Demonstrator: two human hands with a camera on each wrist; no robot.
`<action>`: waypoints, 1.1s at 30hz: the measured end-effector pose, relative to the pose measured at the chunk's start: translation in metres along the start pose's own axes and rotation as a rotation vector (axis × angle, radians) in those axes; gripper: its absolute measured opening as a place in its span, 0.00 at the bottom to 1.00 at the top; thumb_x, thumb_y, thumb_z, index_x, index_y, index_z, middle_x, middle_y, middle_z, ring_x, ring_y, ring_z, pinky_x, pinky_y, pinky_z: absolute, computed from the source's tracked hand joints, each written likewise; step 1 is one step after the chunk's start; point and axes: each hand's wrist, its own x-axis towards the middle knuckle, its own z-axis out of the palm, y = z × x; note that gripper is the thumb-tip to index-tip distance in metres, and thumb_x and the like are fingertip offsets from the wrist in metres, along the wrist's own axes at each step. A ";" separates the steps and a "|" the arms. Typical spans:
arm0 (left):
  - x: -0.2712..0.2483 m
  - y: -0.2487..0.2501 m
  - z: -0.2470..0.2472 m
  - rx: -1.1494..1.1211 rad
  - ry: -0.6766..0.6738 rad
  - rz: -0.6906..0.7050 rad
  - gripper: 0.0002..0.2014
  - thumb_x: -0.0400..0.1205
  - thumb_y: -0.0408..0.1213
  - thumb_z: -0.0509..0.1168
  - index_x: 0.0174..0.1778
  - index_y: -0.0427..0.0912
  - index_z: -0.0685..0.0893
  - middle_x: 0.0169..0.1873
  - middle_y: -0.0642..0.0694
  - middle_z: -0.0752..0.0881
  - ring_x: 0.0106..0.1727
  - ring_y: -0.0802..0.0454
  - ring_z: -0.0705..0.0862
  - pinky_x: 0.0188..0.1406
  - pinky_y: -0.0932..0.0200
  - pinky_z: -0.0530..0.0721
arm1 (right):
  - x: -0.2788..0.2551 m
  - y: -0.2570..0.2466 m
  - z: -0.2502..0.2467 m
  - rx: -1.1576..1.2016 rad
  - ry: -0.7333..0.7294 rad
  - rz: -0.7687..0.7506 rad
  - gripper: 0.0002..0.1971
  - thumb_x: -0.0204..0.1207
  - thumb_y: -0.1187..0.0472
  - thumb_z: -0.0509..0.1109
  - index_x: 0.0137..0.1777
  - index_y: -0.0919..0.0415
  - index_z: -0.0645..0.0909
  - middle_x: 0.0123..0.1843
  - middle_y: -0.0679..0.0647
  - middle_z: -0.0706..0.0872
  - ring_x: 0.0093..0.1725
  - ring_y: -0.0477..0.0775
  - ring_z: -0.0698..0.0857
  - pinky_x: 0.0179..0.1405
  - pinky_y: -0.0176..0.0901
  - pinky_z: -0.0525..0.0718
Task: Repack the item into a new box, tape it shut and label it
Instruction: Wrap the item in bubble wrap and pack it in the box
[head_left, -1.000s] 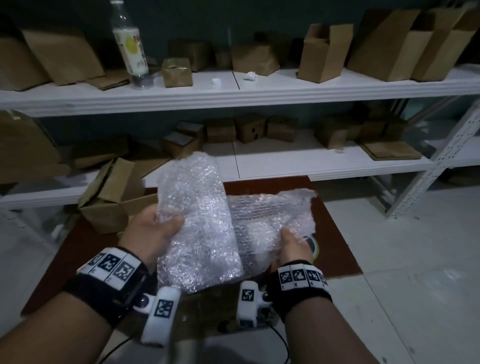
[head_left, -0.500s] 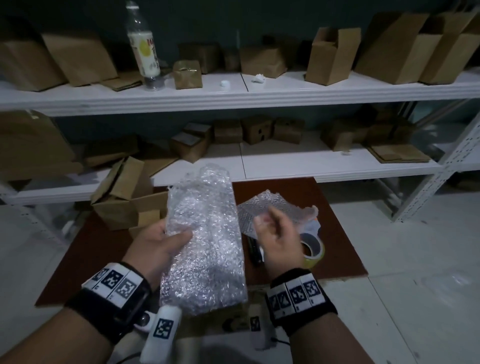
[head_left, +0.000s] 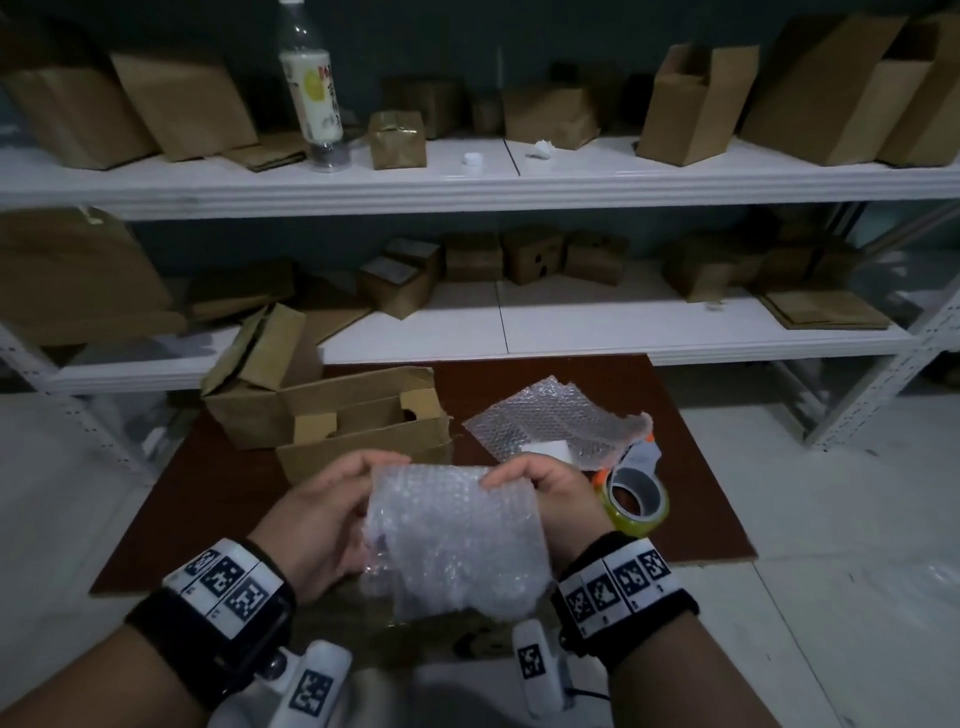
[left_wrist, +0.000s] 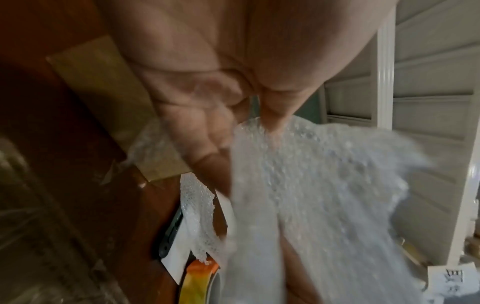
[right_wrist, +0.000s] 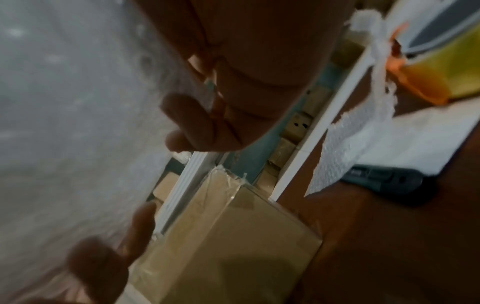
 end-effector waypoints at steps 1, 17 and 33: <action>-0.001 -0.002 -0.001 -0.056 -0.017 -0.037 0.13 0.85 0.44 0.63 0.57 0.41 0.89 0.53 0.29 0.89 0.53 0.31 0.89 0.47 0.40 0.88 | 0.000 0.001 0.003 -0.064 0.002 0.007 0.10 0.72 0.74 0.77 0.36 0.59 0.90 0.43 0.57 0.93 0.40 0.58 0.92 0.37 0.50 0.91; 0.001 -0.006 -0.024 0.190 0.164 0.193 0.14 0.77 0.23 0.68 0.41 0.49 0.92 0.47 0.38 0.91 0.49 0.31 0.88 0.48 0.39 0.86 | 0.004 0.009 0.017 0.082 -0.065 0.194 0.27 0.73 0.62 0.79 0.70 0.57 0.75 0.52 0.59 0.92 0.44 0.60 0.92 0.44 0.58 0.89; -0.003 -0.005 -0.007 0.362 0.415 0.273 0.28 0.60 0.39 0.86 0.53 0.55 0.81 0.51 0.51 0.87 0.51 0.50 0.87 0.53 0.49 0.86 | 0.002 0.011 0.039 0.422 -0.305 0.077 0.27 0.74 0.75 0.70 0.75 0.73 0.74 0.69 0.80 0.80 0.66 0.79 0.82 0.69 0.75 0.79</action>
